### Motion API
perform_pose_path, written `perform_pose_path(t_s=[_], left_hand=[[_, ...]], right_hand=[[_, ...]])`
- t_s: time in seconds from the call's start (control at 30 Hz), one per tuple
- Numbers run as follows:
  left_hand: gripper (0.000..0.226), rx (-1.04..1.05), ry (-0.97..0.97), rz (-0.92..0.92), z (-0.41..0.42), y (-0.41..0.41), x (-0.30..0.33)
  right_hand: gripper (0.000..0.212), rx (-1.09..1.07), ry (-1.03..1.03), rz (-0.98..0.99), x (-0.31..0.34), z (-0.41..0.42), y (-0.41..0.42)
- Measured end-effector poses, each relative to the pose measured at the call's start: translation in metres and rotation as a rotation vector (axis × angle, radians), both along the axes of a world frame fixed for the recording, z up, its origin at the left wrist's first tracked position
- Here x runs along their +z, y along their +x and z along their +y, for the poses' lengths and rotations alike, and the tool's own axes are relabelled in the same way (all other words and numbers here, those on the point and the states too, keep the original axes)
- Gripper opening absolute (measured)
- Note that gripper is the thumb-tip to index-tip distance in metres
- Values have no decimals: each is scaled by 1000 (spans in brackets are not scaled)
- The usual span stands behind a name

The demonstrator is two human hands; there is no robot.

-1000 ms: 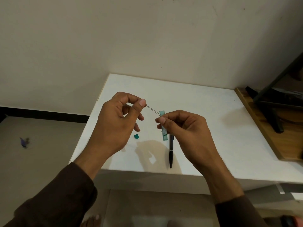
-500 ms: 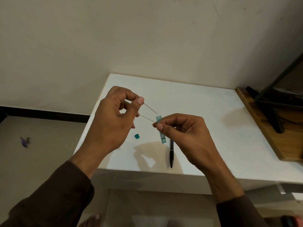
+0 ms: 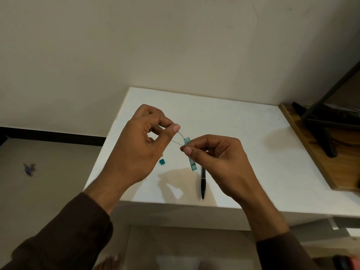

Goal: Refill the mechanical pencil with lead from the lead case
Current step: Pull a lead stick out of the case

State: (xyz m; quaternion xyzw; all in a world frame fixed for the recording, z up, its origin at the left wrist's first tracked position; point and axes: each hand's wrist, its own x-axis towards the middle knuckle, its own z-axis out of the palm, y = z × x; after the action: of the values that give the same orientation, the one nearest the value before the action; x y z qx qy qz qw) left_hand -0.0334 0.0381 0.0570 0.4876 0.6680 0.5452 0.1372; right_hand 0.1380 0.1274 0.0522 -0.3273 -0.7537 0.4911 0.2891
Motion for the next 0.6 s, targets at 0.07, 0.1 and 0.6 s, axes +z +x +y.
perform_pose_path(t_s=[0.07,0.1,0.6], left_hand=[[18,-13,-2,-9,-1,1,0],[21,-17,-4,-8,-2,2,0],[24,9,-39,-271,-2,-9,-5]], right_hand=[[6,2,-4,0,0,0,0],[6,2,-5,-1,0,0,0],[7,-9,-33,77,0,0,2]])
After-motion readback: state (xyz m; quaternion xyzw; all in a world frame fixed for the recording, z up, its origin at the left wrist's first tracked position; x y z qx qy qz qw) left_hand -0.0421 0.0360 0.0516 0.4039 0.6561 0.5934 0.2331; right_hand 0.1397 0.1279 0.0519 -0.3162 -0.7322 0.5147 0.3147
